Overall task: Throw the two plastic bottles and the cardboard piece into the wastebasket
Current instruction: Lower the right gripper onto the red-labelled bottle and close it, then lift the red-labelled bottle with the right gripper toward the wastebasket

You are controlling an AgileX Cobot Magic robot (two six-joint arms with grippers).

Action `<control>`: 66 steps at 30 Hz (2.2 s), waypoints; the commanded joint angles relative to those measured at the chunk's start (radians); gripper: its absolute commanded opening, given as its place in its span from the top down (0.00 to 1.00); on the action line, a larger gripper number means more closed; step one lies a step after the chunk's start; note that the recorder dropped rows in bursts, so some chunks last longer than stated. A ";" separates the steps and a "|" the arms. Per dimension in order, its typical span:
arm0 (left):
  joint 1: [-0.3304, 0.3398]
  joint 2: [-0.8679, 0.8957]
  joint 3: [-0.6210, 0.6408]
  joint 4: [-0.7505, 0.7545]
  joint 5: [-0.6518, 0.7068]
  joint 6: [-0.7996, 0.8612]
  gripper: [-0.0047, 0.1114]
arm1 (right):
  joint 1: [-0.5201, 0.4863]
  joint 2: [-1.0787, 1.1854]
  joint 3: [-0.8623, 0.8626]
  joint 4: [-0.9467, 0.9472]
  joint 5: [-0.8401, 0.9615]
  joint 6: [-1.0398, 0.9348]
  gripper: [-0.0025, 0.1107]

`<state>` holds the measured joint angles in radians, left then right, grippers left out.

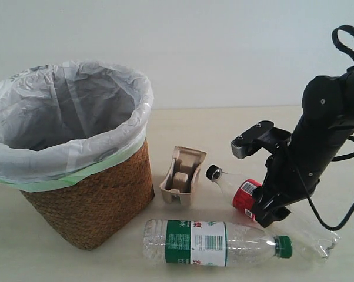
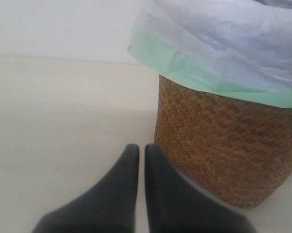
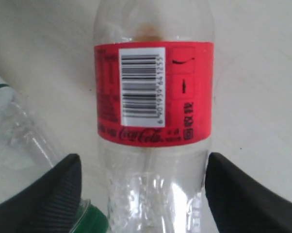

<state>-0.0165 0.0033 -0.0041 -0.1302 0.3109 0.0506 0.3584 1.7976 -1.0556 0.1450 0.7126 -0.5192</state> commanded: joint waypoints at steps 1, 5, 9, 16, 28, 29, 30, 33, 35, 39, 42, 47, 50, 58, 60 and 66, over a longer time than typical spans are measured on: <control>0.001 -0.003 0.004 0.003 -0.001 -0.007 0.93 | 0.001 0.021 -0.004 -0.004 -0.019 -0.001 0.42; 0.001 -0.003 0.004 0.003 -0.001 -0.007 0.93 | 0.001 0.044 -0.004 -0.004 -0.035 0.009 0.42; 0.001 -0.003 0.004 0.003 -0.001 -0.007 0.93 | 0.001 0.052 -0.004 -0.006 -0.055 0.017 0.42; 0.001 -0.003 0.004 0.003 -0.001 -0.007 0.93 | 0.001 0.052 -0.004 -0.013 -0.065 0.024 0.42; 0.001 -0.003 0.004 0.003 -0.001 -0.007 0.93 | 0.001 0.096 -0.004 -0.013 -0.080 0.052 0.42; 0.001 -0.003 0.004 0.003 -0.001 -0.007 0.93 | 0.001 0.096 -0.004 -0.013 -0.084 0.052 0.43; 0.001 -0.003 0.004 0.003 -0.001 -0.007 0.93 | 0.001 0.096 -0.004 -0.013 -0.085 0.052 0.44; 0.001 -0.003 0.004 0.003 -0.001 -0.007 0.93 | 0.001 0.096 -0.004 -0.021 -0.086 0.055 0.59; 0.001 -0.003 0.004 0.003 -0.001 -0.007 0.93 | 0.001 0.096 -0.004 -0.025 -0.086 0.055 0.74; 0.001 -0.003 0.004 0.003 -0.001 -0.007 0.93 | 0.001 0.096 -0.004 -0.041 -0.095 0.085 0.98; 0.001 -0.003 0.004 0.003 -0.001 -0.007 0.93 | 0.001 0.096 -0.004 -0.106 -0.085 0.156 0.98; 0.001 -0.003 0.004 0.003 -0.001 -0.007 0.93 | 0.001 0.052 -0.004 -0.270 -0.081 0.340 0.98; 0.001 -0.003 0.004 0.003 -0.001 -0.007 0.93 | -0.001 -0.026 -0.004 -0.288 -0.119 0.398 0.98; 0.001 -0.003 0.004 0.003 -0.001 -0.007 0.93 | -0.001 -0.327 -0.004 -0.248 -0.250 0.643 0.98; 0.001 -0.003 0.004 0.003 -0.001 -0.007 0.93 | -0.001 -0.384 -0.004 -0.231 -0.257 0.709 0.98; 0.001 -0.003 0.004 0.003 -0.001 -0.007 0.93 | -0.001 -0.441 -0.004 -0.100 -0.273 0.698 0.98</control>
<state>-0.0165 0.0033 -0.0041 -0.1302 0.3109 0.0506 0.3592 1.3669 -1.0574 -0.0181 0.4499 0.1971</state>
